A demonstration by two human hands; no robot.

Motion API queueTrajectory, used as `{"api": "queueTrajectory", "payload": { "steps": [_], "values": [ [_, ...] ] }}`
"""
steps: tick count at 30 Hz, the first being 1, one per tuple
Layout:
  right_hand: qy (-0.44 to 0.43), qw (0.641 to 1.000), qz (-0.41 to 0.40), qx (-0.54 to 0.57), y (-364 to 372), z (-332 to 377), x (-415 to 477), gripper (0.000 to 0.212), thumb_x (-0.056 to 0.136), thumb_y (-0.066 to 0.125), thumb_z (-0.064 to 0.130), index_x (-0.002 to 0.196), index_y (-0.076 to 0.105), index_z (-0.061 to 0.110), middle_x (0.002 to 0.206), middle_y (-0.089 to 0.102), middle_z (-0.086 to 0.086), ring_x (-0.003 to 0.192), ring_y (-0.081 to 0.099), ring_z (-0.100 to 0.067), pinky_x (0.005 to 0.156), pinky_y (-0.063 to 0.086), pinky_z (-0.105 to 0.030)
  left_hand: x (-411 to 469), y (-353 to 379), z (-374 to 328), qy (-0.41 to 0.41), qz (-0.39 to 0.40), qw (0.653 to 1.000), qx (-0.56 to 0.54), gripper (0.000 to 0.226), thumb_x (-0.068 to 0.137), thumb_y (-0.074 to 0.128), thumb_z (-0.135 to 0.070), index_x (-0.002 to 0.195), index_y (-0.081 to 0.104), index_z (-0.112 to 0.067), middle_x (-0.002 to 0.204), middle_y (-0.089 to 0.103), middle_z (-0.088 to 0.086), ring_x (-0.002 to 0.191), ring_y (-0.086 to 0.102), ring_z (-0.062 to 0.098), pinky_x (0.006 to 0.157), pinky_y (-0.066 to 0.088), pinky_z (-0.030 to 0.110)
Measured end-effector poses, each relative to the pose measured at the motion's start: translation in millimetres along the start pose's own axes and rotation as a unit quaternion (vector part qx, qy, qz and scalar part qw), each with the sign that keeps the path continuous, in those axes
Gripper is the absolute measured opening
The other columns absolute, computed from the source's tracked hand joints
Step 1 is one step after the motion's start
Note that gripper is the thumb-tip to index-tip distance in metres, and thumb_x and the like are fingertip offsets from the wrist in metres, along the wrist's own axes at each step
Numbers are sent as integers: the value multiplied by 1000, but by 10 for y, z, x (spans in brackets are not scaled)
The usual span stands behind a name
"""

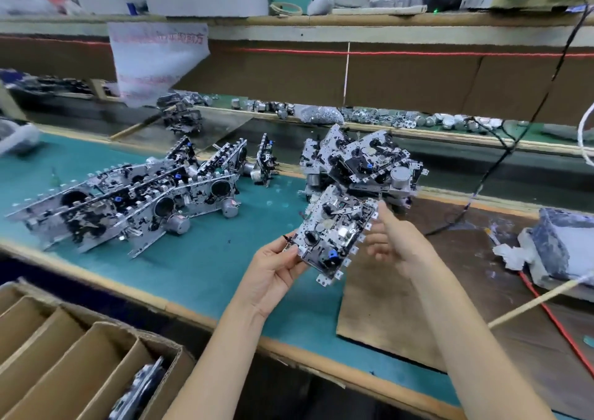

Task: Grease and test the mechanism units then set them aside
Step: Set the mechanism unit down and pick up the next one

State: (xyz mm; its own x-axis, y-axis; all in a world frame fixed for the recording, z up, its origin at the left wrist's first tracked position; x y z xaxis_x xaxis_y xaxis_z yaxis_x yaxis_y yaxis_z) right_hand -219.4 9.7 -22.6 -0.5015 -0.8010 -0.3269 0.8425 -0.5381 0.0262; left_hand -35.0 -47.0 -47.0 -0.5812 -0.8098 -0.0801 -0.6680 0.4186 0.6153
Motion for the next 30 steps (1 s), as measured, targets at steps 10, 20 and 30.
{"api": "queueTrajectory", "payload": {
  "steps": [10, 20, 30],
  "values": [
    [-277, 897, 328, -106, 1723, 186, -860, 70, 79, 70, 6, 119, 32, 50, 115, 41, 23, 80, 62, -9, 65, 50, -14, -1196, -1035, -611, 44, -225, 965, -128, 17, 73, 72, 10, 59, 73, 1, 63, 70, 9, 48, 65, 11, 41, 49, 17],
    [-397, 706, 487, -326, 2880, -355, -1710, 27, 74, 77, 22, 87, 58, 8, 72, 59, -12, 60, 46, -19, 59, 38, -31, -3029, -1877, -829, -103, -351, 926, 97, 18, 76, 59, 0, 89, 70, 5, 84, 71, 20, 71, 71, 24, 57, 57, 27],
    [-285, 613, 615, -405, 3365, -1212, -2213, 41, 85, 65, 28, 98, 56, -10, 95, 67, -19, 76, 69, -24, 67, 55, -37, -3651, -1964, -1177, -222, -421, 721, 504, 39, 83, 42, 14, 78, 75, -6, 81, 70, 18, 72, 64, 21, 62, 57, 21]
  ]
}}
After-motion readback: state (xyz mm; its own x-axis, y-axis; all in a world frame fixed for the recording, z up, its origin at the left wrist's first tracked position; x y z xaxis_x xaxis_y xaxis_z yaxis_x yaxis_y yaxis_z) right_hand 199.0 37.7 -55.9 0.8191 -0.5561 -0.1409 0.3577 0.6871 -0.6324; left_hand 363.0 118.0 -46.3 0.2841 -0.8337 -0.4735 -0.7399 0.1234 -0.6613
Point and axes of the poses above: each hand's wrist, its own x-axis towards the middle knuckle, its own y-axis out of the palm, z = x × y, the point moved 7 cm from there along x, towards the middle knuckle
